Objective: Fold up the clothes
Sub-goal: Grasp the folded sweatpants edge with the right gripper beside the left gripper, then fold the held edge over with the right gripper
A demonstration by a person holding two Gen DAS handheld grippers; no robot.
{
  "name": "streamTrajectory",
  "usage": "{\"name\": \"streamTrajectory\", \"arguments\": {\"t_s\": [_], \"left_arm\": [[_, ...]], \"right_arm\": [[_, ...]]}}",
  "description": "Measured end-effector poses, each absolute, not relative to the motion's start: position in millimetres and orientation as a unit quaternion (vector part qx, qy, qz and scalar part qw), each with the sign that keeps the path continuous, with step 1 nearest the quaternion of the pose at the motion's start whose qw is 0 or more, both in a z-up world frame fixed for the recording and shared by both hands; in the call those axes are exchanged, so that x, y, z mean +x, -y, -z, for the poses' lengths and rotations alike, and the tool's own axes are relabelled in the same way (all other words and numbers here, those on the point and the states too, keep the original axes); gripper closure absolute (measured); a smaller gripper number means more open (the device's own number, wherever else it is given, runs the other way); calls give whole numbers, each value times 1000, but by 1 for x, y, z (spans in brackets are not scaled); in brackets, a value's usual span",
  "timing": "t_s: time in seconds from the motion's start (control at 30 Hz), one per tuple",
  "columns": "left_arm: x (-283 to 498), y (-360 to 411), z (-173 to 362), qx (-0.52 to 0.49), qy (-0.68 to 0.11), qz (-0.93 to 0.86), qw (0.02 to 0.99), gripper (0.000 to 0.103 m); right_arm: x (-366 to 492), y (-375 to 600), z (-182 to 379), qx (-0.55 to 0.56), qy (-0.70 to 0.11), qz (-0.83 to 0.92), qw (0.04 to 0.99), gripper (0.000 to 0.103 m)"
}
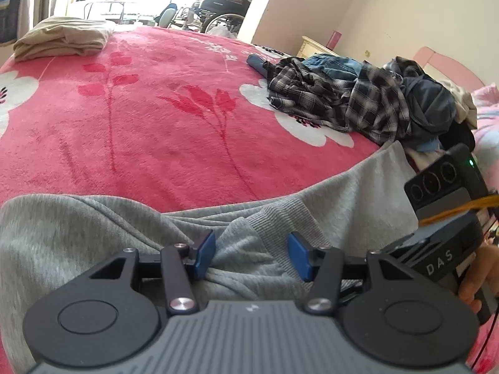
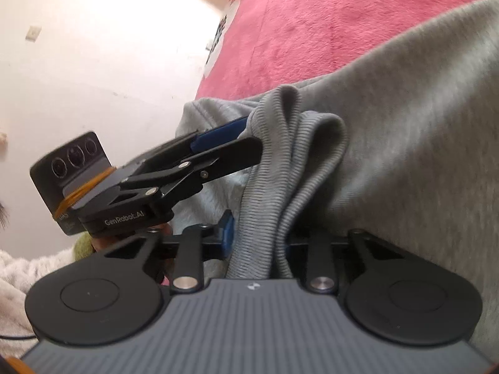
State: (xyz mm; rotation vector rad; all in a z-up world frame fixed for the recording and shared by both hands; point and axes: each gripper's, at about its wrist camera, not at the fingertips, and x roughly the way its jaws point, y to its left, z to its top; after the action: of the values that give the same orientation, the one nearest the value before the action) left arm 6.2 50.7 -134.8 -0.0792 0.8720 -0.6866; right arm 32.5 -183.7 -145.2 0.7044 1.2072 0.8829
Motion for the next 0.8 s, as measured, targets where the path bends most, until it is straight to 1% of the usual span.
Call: {"name": "streamTrajectory", "arguments": {"t_s": [0.17, 0.37, 0.57, 0.8], "left_arm": [[1, -48, 122, -48, -405, 326, 853, 48], [-6, -35, 108, -56, -397, 345, 849, 47], [-10, -17, 104, -60, -397, 363, 841, 46], [-14, 5, 110, -49, -404, 368, 836, 46]], "right_arm": [[25, 197, 134, 335, -525, -384, 682, 83], [16, 226, 108, 326, -505, -372, 708, 84], [9, 280, 78, 273, -482, -333, 763, 84], [-9, 342, 61, 192, -466, -256, 825, 84]]}}
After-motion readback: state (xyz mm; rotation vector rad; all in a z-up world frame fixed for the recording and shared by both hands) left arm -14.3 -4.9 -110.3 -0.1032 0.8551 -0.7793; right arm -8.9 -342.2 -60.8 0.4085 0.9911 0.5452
